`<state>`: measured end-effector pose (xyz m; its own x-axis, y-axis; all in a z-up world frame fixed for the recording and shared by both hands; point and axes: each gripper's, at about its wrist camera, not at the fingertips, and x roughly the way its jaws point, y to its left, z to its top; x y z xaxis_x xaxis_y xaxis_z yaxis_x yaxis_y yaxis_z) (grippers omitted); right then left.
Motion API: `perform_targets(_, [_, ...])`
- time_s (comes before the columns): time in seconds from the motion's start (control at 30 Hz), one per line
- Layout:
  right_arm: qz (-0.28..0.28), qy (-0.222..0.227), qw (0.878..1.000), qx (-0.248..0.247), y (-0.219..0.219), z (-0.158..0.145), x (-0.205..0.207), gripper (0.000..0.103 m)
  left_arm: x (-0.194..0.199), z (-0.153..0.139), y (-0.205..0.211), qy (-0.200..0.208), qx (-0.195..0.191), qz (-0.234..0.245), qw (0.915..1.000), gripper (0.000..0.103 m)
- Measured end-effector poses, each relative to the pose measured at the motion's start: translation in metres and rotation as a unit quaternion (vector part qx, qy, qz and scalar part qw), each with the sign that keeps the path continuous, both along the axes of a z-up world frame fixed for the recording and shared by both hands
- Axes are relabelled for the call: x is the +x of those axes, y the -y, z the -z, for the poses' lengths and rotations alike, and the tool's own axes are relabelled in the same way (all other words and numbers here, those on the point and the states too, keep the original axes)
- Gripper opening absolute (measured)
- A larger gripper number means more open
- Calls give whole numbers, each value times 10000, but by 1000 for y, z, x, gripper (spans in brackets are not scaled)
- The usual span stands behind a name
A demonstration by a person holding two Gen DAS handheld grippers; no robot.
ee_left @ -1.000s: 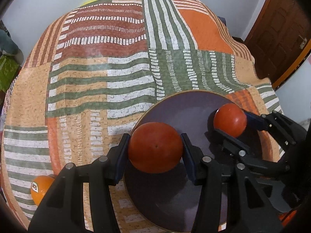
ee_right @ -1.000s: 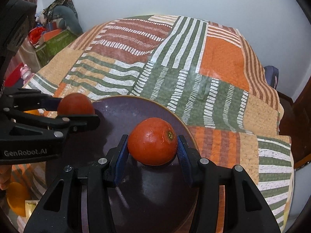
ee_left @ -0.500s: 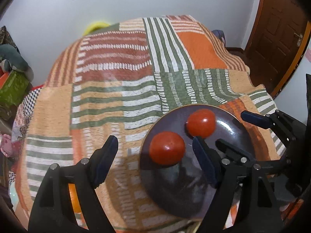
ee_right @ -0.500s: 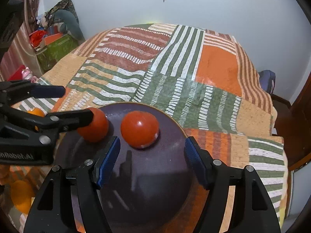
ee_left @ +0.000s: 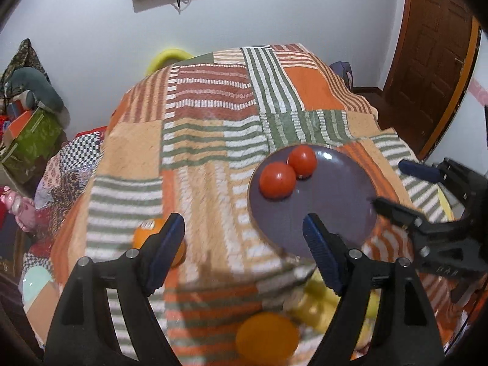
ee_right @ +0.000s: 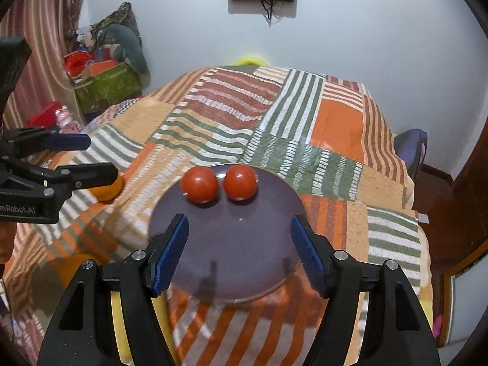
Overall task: Organize fruits
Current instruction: 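Grasp the large orange with the left tool while the right tool grasps a yellow-green cylinder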
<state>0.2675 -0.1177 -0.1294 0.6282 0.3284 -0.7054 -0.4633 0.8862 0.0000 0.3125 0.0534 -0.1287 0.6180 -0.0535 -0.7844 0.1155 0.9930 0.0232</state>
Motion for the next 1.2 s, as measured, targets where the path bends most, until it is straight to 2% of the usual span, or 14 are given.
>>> perform_targets(0.27, [-133,-41,9999,39,-4,-5,-46,66,-56,7,-12,-54,-106,-117,9999,83])
perform_targets(0.47, [-238,-217,9994,-99,-10,11,-66,67,-84,33,-7,-294,-21,-36,9996,84])
perform_targets(0.83, [-342,-895,9952,-200,-20,56,-65,67,-95,81,-2,-834,-249,-62,9962,84])
perform_targets(1.2, [-568,-1162,9913,-252,-25,68,-50,65,-83,97,7,-881,-302,-16,9957,84])
